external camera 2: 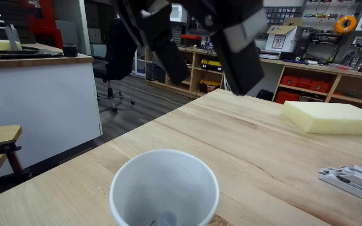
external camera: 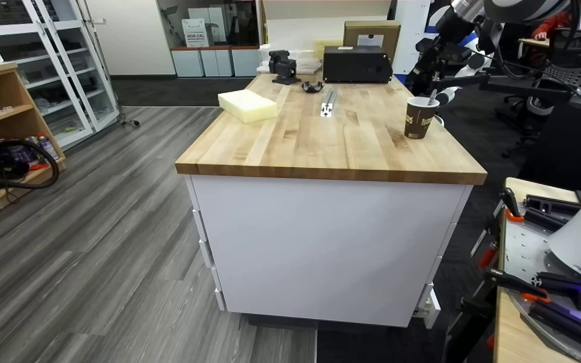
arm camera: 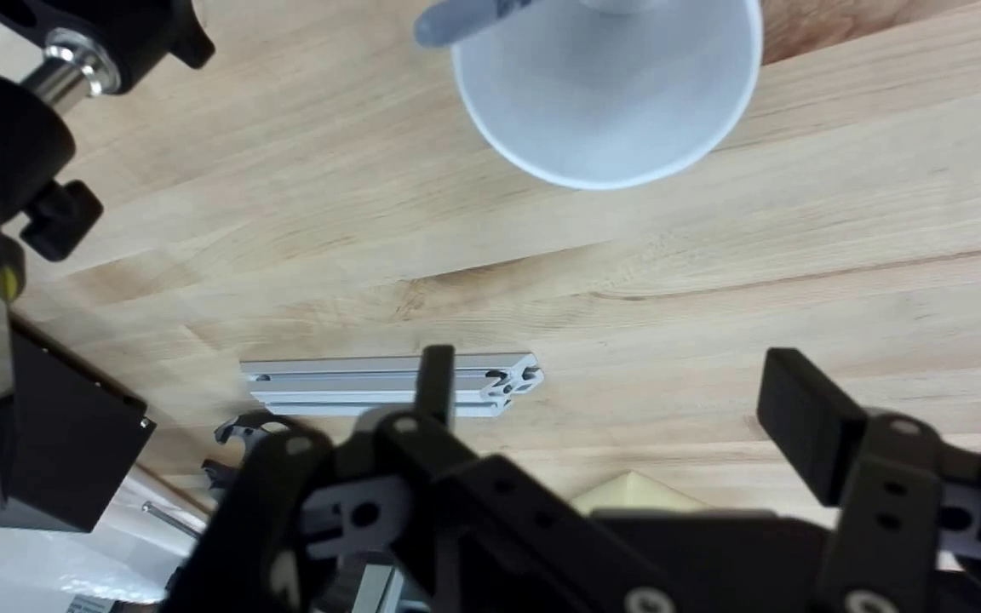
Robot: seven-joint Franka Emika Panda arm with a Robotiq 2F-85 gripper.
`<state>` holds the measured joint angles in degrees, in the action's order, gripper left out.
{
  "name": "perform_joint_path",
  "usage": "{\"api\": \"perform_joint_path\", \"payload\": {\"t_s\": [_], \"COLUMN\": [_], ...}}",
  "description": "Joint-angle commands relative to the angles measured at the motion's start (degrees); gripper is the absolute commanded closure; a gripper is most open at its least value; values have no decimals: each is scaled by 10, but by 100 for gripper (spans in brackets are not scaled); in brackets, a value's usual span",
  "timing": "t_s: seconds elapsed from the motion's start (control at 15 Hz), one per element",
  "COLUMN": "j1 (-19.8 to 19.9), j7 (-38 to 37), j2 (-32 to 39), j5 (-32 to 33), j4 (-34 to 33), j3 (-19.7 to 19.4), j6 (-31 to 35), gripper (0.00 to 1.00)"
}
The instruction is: Pick the pen on the counter and put it in the cup
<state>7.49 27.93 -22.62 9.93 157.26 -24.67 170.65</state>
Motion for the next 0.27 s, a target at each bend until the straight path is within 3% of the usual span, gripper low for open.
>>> {"api": "perform_joint_path", "payload": {"t_s": [0.0,0.2], "j1": [4,4], "j7": [1,1], "j2": [1,2], "j5": [-3,-3], "j4": [0,0], "j3": [5,6], "j6": [-1,-1], "gripper": [3,0]}}
